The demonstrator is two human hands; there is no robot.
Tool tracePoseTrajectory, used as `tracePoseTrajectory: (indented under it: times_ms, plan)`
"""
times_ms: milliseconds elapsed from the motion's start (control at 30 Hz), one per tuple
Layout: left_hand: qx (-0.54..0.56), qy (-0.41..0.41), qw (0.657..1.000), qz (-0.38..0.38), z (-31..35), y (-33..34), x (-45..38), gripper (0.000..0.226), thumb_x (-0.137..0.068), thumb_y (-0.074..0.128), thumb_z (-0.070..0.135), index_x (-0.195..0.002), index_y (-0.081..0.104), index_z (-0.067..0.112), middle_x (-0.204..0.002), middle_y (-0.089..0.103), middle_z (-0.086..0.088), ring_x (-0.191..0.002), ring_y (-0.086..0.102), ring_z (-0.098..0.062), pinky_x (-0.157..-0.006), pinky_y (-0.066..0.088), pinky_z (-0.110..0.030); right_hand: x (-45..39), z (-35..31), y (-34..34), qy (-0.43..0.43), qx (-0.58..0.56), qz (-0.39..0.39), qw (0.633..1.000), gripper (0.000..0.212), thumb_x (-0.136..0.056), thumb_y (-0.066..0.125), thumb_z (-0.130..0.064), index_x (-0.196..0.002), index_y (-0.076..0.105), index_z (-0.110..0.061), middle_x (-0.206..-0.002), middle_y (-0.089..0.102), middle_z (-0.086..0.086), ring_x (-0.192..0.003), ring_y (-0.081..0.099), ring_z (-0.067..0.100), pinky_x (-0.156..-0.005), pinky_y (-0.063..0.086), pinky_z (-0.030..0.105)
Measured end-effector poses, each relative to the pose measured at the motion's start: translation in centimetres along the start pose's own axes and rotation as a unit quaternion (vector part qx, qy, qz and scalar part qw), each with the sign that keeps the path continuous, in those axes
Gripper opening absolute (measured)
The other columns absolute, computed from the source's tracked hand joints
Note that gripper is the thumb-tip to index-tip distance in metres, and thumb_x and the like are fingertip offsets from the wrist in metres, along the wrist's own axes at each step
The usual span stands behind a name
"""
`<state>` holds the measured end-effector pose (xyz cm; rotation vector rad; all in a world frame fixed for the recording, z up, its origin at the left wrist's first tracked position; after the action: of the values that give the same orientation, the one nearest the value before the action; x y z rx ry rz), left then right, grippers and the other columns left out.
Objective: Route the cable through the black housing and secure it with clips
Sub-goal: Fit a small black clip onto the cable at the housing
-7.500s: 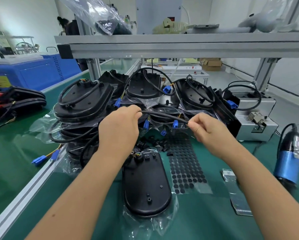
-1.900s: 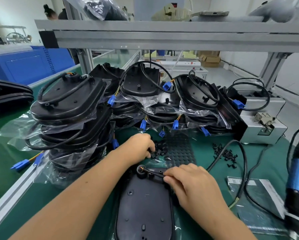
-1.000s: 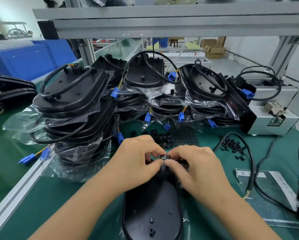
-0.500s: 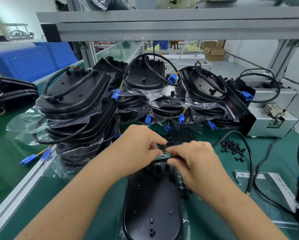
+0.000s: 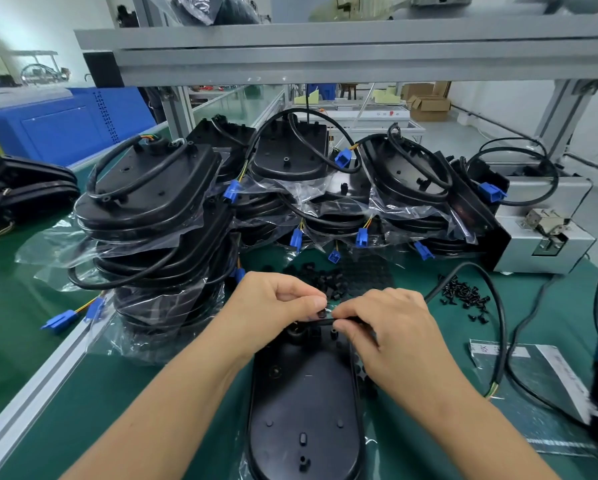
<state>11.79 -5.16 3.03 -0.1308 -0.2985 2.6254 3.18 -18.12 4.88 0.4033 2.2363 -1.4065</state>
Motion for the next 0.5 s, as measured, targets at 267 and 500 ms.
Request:
tracePoseTrajectory:
  times_ms: [267,500]
  plan:
    - [-0.024,0.012,1.000,-0.009,-0.31,0.06,-0.01,0.006,-0.074,0.076,0.023,-0.078,0.077,0.027,-0.074,0.077,0.004,-0.073,0.072,-0.007,-0.071,0.053,-0.013,0.11,0.05,-0.05,0.005,0.002,0.005,1.000,0.008,-0.080,0.061,-0.033,-0.082,0.067,-0.030,-0.075,0.065,-0.014,-0.070,0.058,0.013,-0.079,0.043,0.035]
    - [0.056,0.015,0.997,0.042,-0.08,-0.42,0.05,0.004,-0.078,0.073,0.010,-0.078,0.076,0.014,-0.075,0.077,-0.008,-0.062,0.069,-0.007,-0.055,0.047,-0.009,-0.10,-0.16,-0.30,0.003,0.004,0.006,1.000,0.007,-0.081,0.061,-0.033,-0.083,0.067,-0.030,-0.075,0.065,-0.014,-0.071,0.058,0.014,-0.079,0.043,0.036]
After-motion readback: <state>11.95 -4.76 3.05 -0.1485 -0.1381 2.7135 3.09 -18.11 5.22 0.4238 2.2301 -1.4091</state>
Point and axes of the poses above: each hand's wrist, its own x-axis away from the middle knuckle, its own y-axis out of the palm, z = x × y, the point moved 7 cm from there along -x, towards the middle knuckle
